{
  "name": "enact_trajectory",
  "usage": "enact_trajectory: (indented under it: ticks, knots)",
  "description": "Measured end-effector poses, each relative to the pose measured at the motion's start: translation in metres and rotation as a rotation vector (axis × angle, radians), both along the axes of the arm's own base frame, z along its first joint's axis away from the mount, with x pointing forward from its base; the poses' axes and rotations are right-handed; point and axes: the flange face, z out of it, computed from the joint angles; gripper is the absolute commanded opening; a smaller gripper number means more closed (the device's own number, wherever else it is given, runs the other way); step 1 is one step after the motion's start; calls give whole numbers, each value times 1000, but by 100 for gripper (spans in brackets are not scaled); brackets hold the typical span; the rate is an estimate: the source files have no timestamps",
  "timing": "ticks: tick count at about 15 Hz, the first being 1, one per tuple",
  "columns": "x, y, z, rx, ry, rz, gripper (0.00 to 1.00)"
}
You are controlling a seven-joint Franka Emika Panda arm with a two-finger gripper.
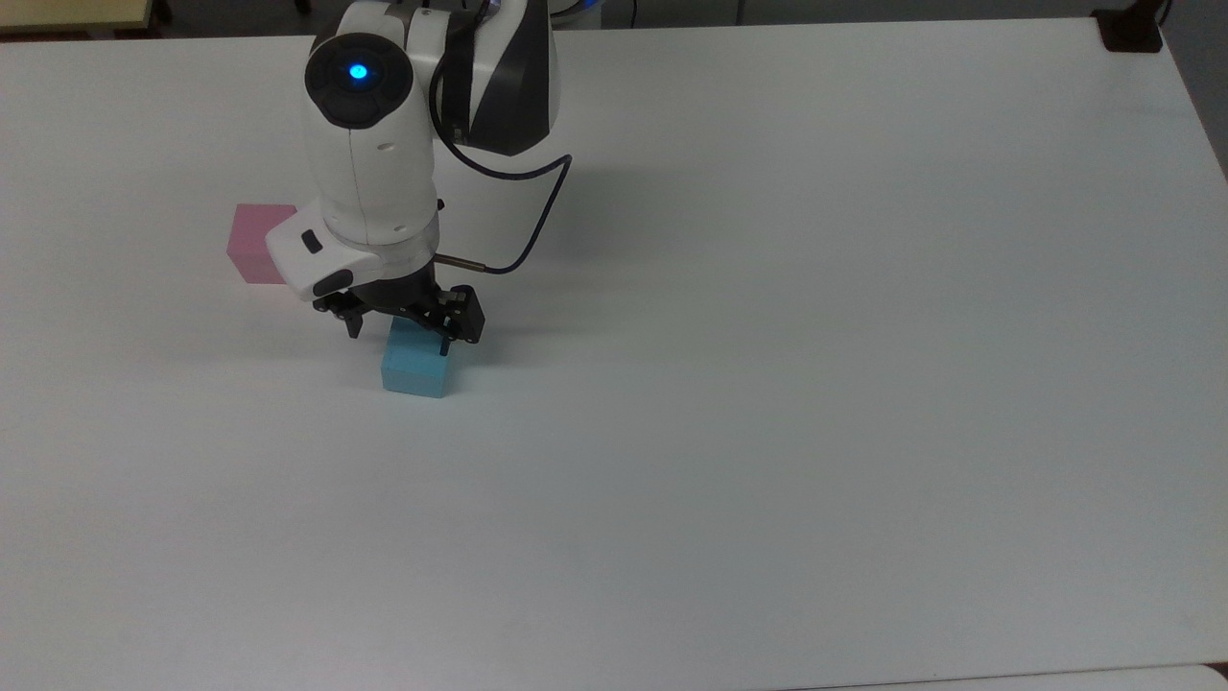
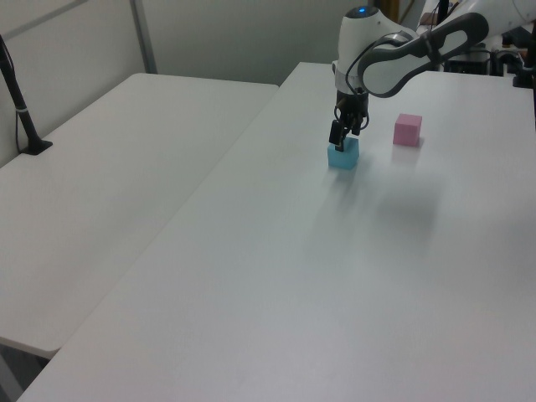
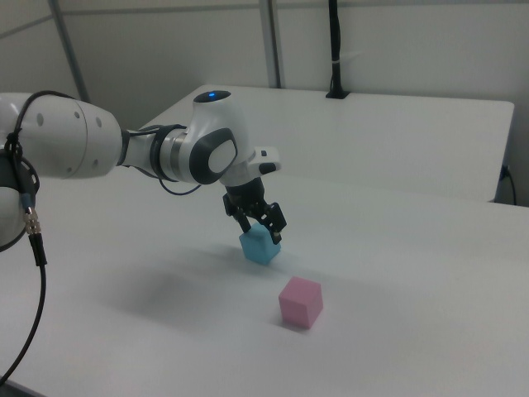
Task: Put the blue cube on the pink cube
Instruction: 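Close the gripper around the light-blue cube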
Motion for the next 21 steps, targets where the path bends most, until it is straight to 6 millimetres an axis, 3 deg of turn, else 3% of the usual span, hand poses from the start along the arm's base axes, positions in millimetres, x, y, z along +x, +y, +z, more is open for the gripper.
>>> enact_trajectory:
  ticks: [7,13,15,16,19,21]
  knots:
    - [2,-8,9,-1,-17,-17,100]
    - [2,1,6,8,-15,-14,100]
    - [2,7,1,13,-7,-13,73]
    - [2,8,-1,14,-4,-11,64]
    - [2,8,-3,14,-1,-11,53]
    - [2,8,0,14,-5,-11,53]
